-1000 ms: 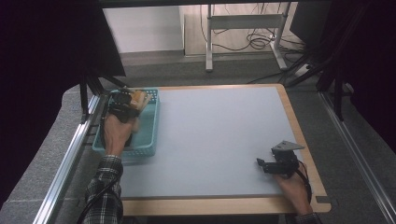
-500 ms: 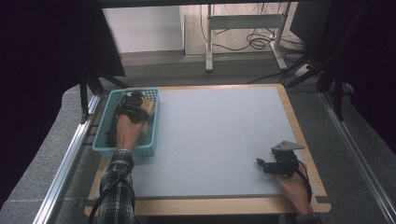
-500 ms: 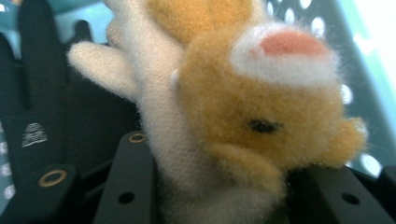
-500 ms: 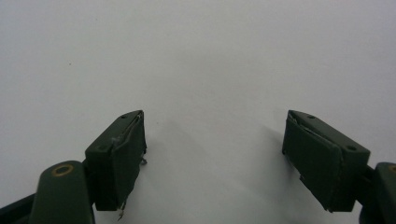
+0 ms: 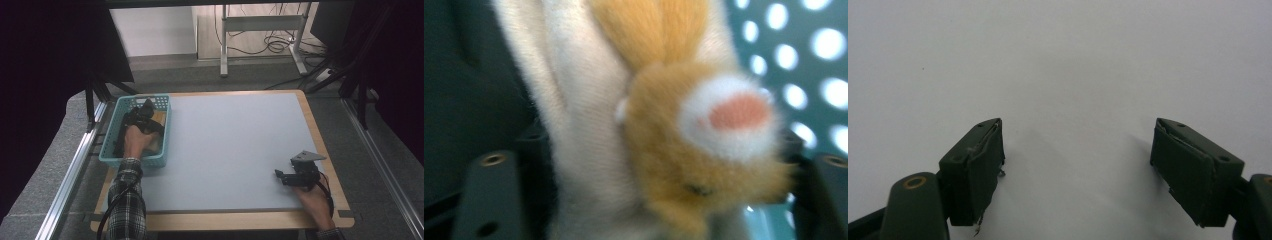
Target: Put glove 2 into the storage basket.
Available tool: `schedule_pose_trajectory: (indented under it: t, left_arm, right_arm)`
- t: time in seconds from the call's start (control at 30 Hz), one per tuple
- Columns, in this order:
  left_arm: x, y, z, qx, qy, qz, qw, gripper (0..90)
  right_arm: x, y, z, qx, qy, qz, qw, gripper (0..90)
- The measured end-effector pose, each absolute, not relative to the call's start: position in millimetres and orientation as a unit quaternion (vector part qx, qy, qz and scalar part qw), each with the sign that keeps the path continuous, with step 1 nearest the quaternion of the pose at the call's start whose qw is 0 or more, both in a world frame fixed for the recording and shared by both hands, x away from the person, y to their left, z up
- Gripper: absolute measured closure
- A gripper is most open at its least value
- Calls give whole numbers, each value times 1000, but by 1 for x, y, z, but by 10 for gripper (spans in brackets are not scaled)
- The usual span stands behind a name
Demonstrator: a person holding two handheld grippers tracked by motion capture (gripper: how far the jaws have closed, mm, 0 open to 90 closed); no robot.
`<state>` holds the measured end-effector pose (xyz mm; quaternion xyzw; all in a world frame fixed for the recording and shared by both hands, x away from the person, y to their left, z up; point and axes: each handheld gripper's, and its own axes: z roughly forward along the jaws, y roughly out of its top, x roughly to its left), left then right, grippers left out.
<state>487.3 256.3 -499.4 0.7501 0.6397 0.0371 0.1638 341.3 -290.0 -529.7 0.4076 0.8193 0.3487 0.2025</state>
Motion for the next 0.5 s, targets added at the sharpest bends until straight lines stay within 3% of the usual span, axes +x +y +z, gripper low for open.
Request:
schedule_pose_trajectory:
  t: [0.1, 0.3, 0.4, 0.5]
  left_arm:
    - [478, 257, -481, 754, 627, 49, 187, 98]
    - [463, 266, -445, 755, 608, 91, 229, 121]
    - [457, 271, -438, 746, 610, 122, 237, 279]
    - [456, 275, -443, 744, 616, 143, 214, 593]
  right_arm:
    - [341, -290, -530, 408, 819, 348, 203, 209]
    - [341, -290, -530, 408, 819, 348, 203, 209]
    - [341, -290, -530, 408, 819, 348, 203, 209]
    - [341, -290, -530, 408, 819, 348, 203, 209]
